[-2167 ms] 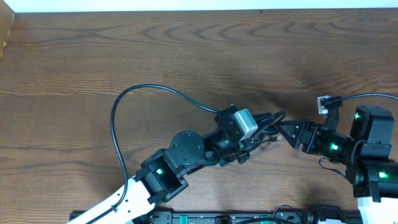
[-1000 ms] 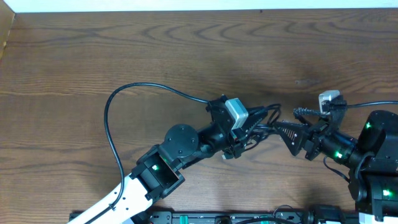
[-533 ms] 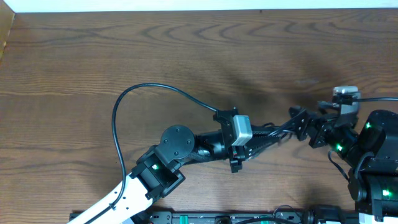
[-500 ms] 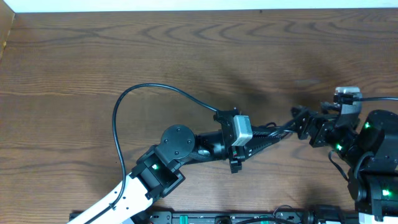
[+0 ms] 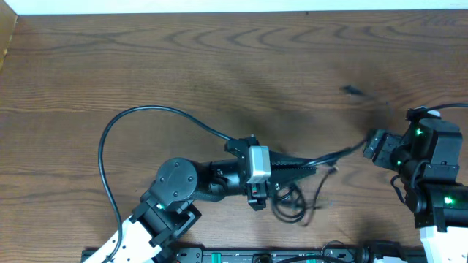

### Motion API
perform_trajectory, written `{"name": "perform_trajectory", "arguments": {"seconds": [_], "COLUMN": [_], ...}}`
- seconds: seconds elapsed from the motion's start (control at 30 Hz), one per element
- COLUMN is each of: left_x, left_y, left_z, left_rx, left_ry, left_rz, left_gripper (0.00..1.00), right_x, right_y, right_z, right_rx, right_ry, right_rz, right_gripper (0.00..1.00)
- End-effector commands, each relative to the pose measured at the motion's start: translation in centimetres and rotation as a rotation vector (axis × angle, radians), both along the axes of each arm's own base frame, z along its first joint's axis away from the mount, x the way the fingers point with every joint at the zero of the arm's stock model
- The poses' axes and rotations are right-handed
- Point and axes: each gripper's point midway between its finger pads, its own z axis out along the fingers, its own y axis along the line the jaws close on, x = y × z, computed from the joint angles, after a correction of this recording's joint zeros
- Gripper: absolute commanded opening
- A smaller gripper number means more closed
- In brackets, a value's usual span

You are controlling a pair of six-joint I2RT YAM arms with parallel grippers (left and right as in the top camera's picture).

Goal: Untangle cables

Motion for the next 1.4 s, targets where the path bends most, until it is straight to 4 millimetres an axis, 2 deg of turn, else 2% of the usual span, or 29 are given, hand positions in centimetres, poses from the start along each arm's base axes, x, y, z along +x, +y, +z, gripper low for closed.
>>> {"name": "perform_trajectory", "arguments": {"seconds": [0.0,0.23,0.37,0.57,0.7,0.8,1.03,1.23,1.37], "left_x": [1.2,3.1,4.4,5.1,5.1,5.4,5.6,5.7,5.7], "left_y": [0.3,0.6,1.0,1.3,1.3,1.4,1.4,1.3,1.3], "left_z": [0.5,0.3,0.2,0.2,0.2,0.2,0.2,0.0,0.0], "left_rx": [-0.008,-0.011,-0.018,-0.025,-0.025,-0.028,-0.027,-0.024,-0.024], "left_ry": [0.014,0.049,0.071,0.09,0.089,0.091,0.095,0.097,0.097], "left_rz": [0.059,0.166,0.245,0.286,0.286,0.3,0.312,0.312,0.312], "left_gripper": [0.07,0.07,0.08,0.08,0.08,0.08,0.07,0.07,0.08], "right_x": [-0.2,-2.0,-3.6,-5.1,-5.8,-5.8,-6.0,-5.5,-5.4], "right_y": [1.9,7.7,9.6,10.8,12.0,12.0,12.9,14.8,15.8], "right_z": [0.0,0.3,0.3,0.2,0.4,-0.5,-3.1,-3.4,-4.9], "right_rx": [0.094,0.251,0.32,0.408,0.51,0.557,0.65,0.79,0.807], "right_ry": [0.008,0.019,0.047,0.095,0.12,0.173,0.258,0.215,0.242], "right_rz": [0.068,0.42,0.531,0.564,0.576,0.522,0.532,0.63,0.651], "right_gripper": [0.89,0.9,0.9,0.89,0.84,0.81,0.81,0.79,0.79]}}
